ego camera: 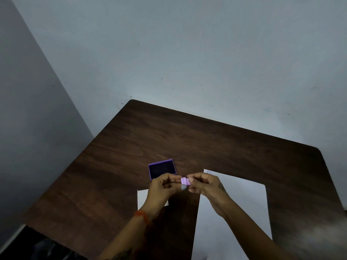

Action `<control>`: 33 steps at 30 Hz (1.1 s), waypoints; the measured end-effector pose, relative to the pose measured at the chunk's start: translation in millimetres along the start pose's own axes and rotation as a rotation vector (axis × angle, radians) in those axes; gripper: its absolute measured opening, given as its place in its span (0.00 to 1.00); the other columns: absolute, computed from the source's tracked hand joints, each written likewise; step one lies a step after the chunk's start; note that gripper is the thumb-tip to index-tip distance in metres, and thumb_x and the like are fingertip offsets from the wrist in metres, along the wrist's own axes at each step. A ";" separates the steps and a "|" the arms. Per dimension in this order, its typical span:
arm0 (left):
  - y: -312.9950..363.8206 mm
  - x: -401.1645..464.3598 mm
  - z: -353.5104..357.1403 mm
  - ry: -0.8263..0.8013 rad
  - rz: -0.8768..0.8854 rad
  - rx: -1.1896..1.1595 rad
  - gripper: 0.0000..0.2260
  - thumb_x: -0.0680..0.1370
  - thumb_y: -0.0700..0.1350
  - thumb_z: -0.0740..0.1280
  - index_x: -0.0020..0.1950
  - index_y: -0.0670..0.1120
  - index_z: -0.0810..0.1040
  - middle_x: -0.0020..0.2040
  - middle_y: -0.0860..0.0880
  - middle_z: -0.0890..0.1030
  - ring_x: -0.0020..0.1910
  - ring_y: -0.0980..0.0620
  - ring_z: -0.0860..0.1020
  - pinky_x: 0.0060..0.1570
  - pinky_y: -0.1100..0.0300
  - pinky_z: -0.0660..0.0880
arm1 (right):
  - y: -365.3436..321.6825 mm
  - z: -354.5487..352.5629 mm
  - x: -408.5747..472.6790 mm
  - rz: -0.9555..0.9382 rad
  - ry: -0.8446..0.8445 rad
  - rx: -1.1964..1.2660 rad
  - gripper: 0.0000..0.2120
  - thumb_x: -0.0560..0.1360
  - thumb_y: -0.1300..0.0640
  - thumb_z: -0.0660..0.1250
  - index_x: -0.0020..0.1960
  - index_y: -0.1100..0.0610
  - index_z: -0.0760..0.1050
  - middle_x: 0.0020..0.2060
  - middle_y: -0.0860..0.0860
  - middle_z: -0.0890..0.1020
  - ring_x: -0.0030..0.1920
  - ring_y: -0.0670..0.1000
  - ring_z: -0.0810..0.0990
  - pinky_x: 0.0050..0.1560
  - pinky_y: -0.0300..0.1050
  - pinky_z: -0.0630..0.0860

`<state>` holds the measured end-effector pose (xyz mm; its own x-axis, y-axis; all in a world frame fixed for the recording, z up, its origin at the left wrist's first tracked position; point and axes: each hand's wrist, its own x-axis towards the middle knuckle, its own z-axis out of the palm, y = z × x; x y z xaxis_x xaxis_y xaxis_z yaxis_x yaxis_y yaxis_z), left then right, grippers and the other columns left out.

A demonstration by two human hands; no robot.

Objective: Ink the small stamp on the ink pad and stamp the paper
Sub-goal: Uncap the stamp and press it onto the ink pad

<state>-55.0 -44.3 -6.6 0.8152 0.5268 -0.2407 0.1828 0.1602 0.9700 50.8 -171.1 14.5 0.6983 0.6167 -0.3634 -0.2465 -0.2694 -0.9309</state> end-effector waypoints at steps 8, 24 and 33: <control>-0.6 2.6 -2.2 0.016 -0.033 -0.028 0.11 0.66 0.34 0.74 0.45 0.46 0.83 0.46 0.47 0.85 0.49 0.48 0.82 0.55 0.55 0.76 | -1.0 -7.6 0.6 -0.026 -0.028 0.014 0.07 0.67 0.58 0.75 0.42 0.47 0.82 0.36 0.40 0.86 0.43 0.43 0.85 0.39 0.30 0.79; -22.6 15.4 11.4 0.019 0.021 0.460 0.12 0.69 0.39 0.73 0.48 0.53 0.80 0.50 0.55 0.81 0.50 0.59 0.78 0.56 0.64 0.73 | 7.3 -22.1 -0.7 0.302 -0.114 0.696 0.09 0.71 0.69 0.65 0.44 0.63 0.84 0.45 0.59 0.87 0.45 0.54 0.86 0.37 0.41 0.83; -42.1 28.5 15.5 0.085 0.228 0.876 0.12 0.69 0.47 0.73 0.52 0.53 0.80 0.53 0.54 0.82 0.54 0.56 0.71 0.53 0.66 0.63 | 2.1 -22.1 -7.0 0.320 -0.124 0.736 0.08 0.67 0.67 0.67 0.42 0.63 0.84 0.42 0.59 0.87 0.40 0.53 0.86 0.34 0.41 0.82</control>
<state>-30.9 -49.0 -53.8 0.8458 0.5335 -0.0073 0.4028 -0.6295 0.6645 60.2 -192.3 15.9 0.4503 0.6812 -0.5773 -0.8307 0.0827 -0.5505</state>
